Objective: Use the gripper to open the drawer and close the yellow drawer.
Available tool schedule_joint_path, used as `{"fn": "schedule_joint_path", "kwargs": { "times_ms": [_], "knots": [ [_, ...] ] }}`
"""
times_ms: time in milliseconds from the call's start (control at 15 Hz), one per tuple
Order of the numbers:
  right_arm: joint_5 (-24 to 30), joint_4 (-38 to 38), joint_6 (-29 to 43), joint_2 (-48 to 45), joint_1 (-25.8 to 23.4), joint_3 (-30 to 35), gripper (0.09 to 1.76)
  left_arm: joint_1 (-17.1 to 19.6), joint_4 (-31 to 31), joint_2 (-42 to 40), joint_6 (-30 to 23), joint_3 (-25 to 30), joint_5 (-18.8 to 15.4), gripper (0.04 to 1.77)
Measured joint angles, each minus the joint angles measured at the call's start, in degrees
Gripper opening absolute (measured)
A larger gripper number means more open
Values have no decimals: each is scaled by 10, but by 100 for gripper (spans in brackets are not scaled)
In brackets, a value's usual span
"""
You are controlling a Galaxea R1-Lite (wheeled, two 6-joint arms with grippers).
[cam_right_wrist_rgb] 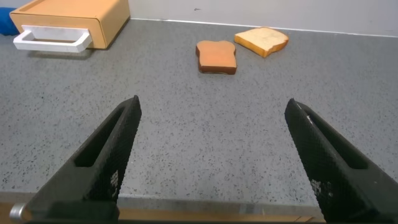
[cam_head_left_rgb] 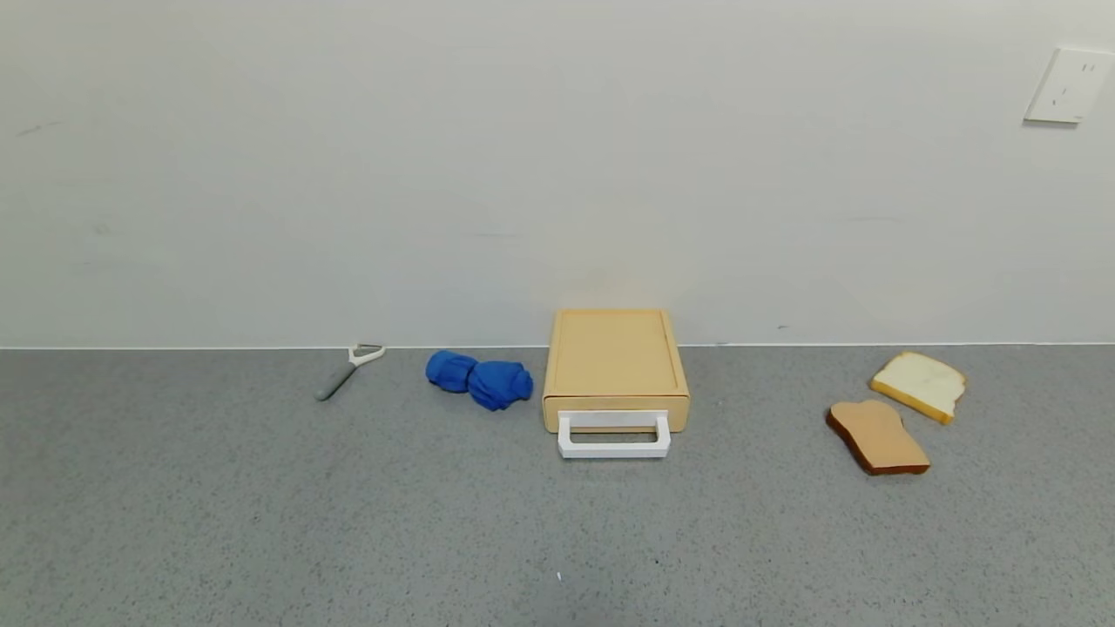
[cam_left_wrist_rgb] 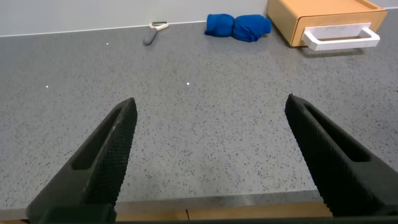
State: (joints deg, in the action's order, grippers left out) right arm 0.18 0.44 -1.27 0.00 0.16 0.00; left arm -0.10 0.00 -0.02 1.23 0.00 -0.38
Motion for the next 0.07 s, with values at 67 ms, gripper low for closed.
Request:
{"fn": "schedule_joint_path", "kwargs": {
  "times_ms": [67],
  "knots": [
    [0, 0, 0, 0, 0, 0, 170, 0, 0, 0, 0, 0, 0, 172]
  ]
}}
